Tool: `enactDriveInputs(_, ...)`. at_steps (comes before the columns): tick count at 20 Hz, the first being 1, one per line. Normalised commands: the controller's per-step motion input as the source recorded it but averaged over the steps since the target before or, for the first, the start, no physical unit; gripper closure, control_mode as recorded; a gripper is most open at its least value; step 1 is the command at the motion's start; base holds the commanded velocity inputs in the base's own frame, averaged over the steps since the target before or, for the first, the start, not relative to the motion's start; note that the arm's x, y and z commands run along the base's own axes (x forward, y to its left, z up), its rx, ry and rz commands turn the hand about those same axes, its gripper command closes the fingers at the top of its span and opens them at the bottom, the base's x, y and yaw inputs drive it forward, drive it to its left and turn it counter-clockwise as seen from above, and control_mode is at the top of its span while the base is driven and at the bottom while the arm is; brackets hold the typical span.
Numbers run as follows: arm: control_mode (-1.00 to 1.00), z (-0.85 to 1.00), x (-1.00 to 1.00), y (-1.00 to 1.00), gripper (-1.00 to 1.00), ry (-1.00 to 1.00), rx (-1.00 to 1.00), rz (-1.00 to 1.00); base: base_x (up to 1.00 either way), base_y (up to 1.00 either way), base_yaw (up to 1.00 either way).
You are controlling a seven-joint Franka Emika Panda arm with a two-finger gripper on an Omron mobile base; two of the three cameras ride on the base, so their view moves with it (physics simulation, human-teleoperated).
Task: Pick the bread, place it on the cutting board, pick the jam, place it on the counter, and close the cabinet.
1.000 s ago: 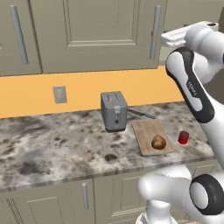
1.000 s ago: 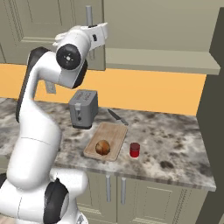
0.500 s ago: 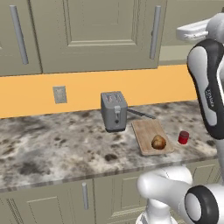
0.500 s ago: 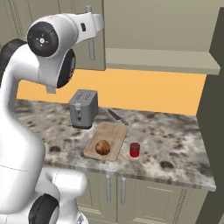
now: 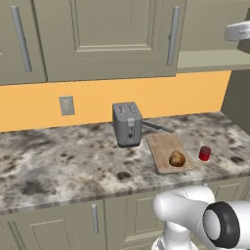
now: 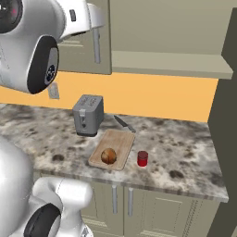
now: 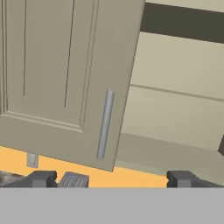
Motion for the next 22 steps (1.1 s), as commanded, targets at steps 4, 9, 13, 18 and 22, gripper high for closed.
enactDriveInputs(4, -1.00, 0.00, -0.81, -0.30, -1.00, 0.04, -0.02, 0.00, 0.00, 0.00, 0.00)
enactDriveInputs(9, -1.00, -0.01, -0.50, -0.22, -1.00, 0.00, -0.02, 0.02, 0.00, 0.00, 0.00)
enactDriveInputs(13, -1.00, -0.06, -0.34, -0.11, -1.00, -0.06, -0.04, 0.02, 0.00, 0.00, 0.00)
enactDriveInputs(18, -1.00, 0.00, -0.37, -0.15, -1.00, -0.16, -0.04, 0.00, 0.00, 0.00, 0.00)
enactDriveInputs(22, -1.00, -0.01, -0.48, -0.24, -1.00, -0.12, -0.01, 0.00, 0.00, 0.00, 0.00)
